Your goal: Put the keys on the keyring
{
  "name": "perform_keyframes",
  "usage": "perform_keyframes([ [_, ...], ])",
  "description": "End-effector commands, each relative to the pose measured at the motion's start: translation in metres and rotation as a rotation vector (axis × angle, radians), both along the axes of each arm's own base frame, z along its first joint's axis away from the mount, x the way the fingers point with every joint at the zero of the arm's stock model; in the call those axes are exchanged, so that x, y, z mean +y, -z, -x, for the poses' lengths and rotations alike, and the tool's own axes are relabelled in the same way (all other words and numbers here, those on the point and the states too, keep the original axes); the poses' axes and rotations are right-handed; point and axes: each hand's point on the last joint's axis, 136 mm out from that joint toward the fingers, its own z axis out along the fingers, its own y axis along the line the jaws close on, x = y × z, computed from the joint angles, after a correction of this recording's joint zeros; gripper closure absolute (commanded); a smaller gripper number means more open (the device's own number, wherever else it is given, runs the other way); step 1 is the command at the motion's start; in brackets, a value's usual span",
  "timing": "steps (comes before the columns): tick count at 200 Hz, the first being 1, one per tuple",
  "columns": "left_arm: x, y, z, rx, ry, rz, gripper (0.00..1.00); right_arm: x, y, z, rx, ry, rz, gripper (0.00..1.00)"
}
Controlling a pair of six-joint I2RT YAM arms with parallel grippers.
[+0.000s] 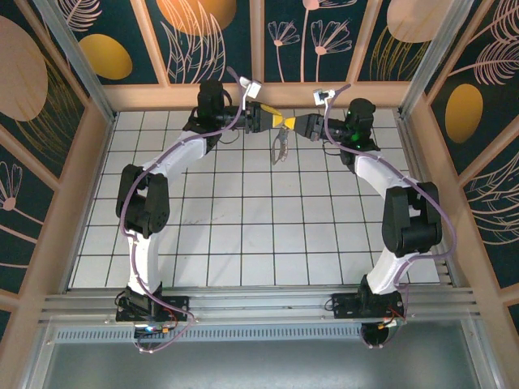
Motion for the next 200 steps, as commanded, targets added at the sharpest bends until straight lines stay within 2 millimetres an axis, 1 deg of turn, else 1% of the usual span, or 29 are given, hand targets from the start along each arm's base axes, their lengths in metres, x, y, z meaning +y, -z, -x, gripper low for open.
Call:
perform_keyframes([
  [1,-0.006,-0.003,0.006,-0.016,0.043,0.011,0.61,0.004,-0.015,0.002,-0.069,-0.029,-0.010,1.00],
  [17,-0.007,-0.003,0.008,-0.018,0.052,0.012,0.63,0.003,-0.015,0.002,-0.068,-0.025,-0.010,1.00],
  [56,-0.009,0.000,0.012,-0.013,0.067,0.009,0.66,0.003,-0.013,0.000,-0.063,-0.018,-0.010,1.00],
  [79,-0.009,0.002,0.014,-0.011,0.076,0.007,0.69,0.003,-0.013,-0.001,-0.062,-0.015,-0.010,1.00],
  [124,-0.009,0.003,0.018,-0.015,0.092,0.010,0.82,0.002,-0.010,-0.003,-0.056,-0.005,-0.008,1.00],
  [167,-0.010,0.002,0.022,-0.024,0.099,0.020,1.00,0.002,-0.009,-0.005,-0.050,-0.001,-0.012,1.00],
  [196,-0.011,0.000,0.024,-0.021,0.092,0.038,1.00,0.002,-0.010,-0.005,-0.047,-0.001,-0.016,1.00],
  [200,-0.011,0.000,0.024,-0.018,0.089,0.041,1.00,0.001,-0.011,-0.005,-0.049,0.003,-0.017,0.93],
])
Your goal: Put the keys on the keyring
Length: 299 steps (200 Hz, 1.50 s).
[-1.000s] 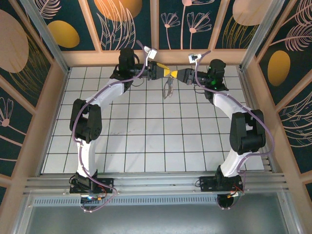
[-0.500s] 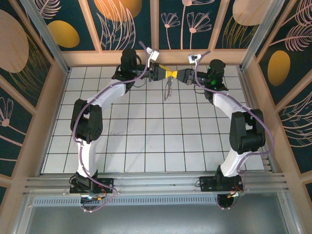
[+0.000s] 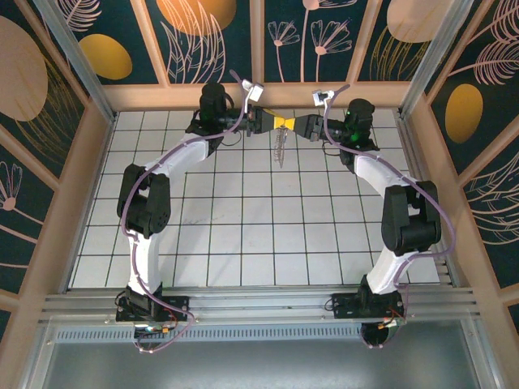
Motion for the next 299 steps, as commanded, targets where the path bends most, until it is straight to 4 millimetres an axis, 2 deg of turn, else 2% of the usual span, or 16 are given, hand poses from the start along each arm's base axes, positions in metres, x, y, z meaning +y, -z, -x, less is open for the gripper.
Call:
perform_keyframes([
  [1,-0.006,-0.006,0.016,-0.024,0.055,0.030,1.00,0.000,-0.015,-0.003,-0.060,0.008,-0.018,0.91],
  [13,-0.005,-0.007,0.015,-0.019,0.035,0.042,1.00,-0.004,-0.018,-0.003,-0.065,0.025,-0.020,0.76],
  [30,-0.002,-0.013,0.015,-0.016,-0.006,0.070,1.00,-0.015,-0.022,-0.002,-0.078,0.072,-0.029,0.65],
  [65,0.005,-0.024,0.020,-0.012,-0.059,0.122,1.00,-0.042,-0.021,0.001,-0.073,0.183,-0.054,0.63],
  [125,0.015,-0.037,0.023,0.000,-0.143,0.191,1.00,-0.061,0.011,0.023,-0.068,0.377,-0.022,0.59],
  [168,0.016,-0.040,0.025,0.029,-0.152,0.234,1.00,-0.053,0.024,0.040,-0.100,0.467,0.025,0.55],
  [196,0.014,-0.040,0.025,0.032,-0.156,0.240,1.00,-0.042,0.024,0.044,-0.125,0.481,0.038,0.52],
  [245,0.011,-0.042,0.028,0.034,-0.150,0.241,1.00,-0.021,0.018,0.043,-0.157,0.456,0.064,0.51],
  [299,0.008,-0.041,0.030,0.037,-0.145,0.236,1.00,-0.011,0.010,0.037,-0.174,0.439,0.062,0.50],
])
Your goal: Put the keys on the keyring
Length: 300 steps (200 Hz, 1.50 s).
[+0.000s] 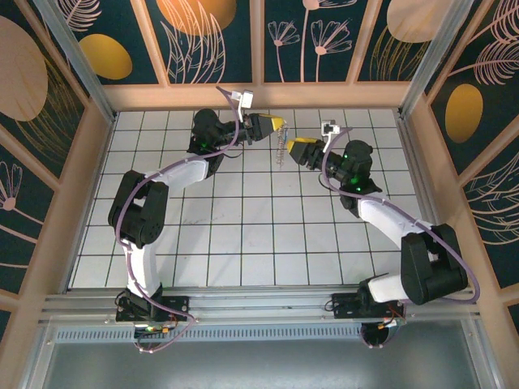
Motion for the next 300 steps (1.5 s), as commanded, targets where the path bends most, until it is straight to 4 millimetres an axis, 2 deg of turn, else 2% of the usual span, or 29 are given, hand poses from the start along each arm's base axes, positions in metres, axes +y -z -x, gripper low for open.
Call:
perform_keyframes([
  [1,0.001,-0.021,0.009,-0.057,0.002,0.037,1.00,0.006,-0.015,-0.006,-0.053,0.000,0.007,0.50],
  [119,-0.003,-0.023,0.010,-0.061,0.005,0.036,1.00,0.016,-0.023,-0.011,-0.074,-0.019,0.019,0.52],
  [138,-0.004,-0.023,0.010,-0.055,0.004,0.038,1.00,0.020,-0.021,-0.014,-0.070,-0.033,0.022,0.58],
  [182,-0.003,-0.027,0.009,-0.057,-0.005,0.049,1.00,0.023,-0.016,-0.007,-0.070,-0.073,0.036,0.89],
  [202,-0.003,-0.028,0.009,-0.057,-0.009,0.051,1.00,0.023,-0.014,-0.001,-0.071,-0.085,0.049,1.00],
  [245,-0.001,-0.030,0.008,-0.062,-0.027,0.064,1.00,0.029,-0.010,0.006,-0.063,-0.122,0.070,1.00],
  [300,-0.003,-0.028,0.008,-0.057,-0.026,0.069,1.00,0.054,-0.007,0.015,-0.058,-0.224,0.100,1.00],
])
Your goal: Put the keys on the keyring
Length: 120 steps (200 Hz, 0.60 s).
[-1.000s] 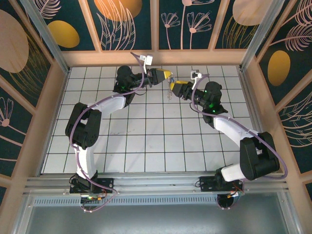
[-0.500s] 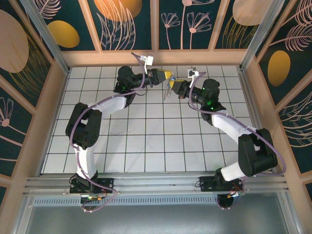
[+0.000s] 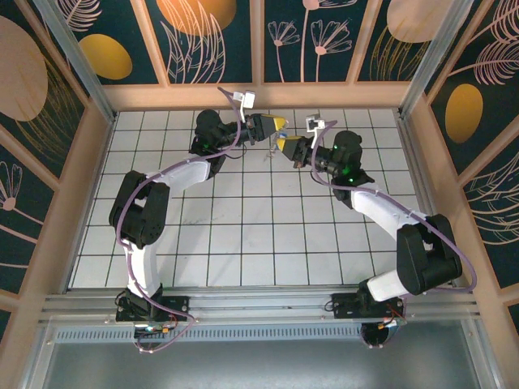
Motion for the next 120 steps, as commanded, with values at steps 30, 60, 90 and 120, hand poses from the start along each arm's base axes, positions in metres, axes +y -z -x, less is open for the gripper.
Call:
perform_keyframes([
  [30,0.002,-0.025,0.008,-0.067,-0.012,0.057,1.00,0.012,0.002,0.005,-0.005,-0.062,0.033,1.00],
  [60,0.001,-0.025,0.008,-0.067,-0.013,0.058,1.00,0.009,-0.001,0.003,0.000,-0.047,0.010,1.00],
  [90,0.003,-0.026,0.009,-0.061,-0.028,0.072,1.00,0.009,-0.006,0.002,0.003,-0.049,-0.012,1.00],
  [120,0.009,-0.028,0.008,-0.038,-0.062,0.116,1.00,0.000,-0.009,0.003,0.008,-0.023,-0.023,0.85],
])
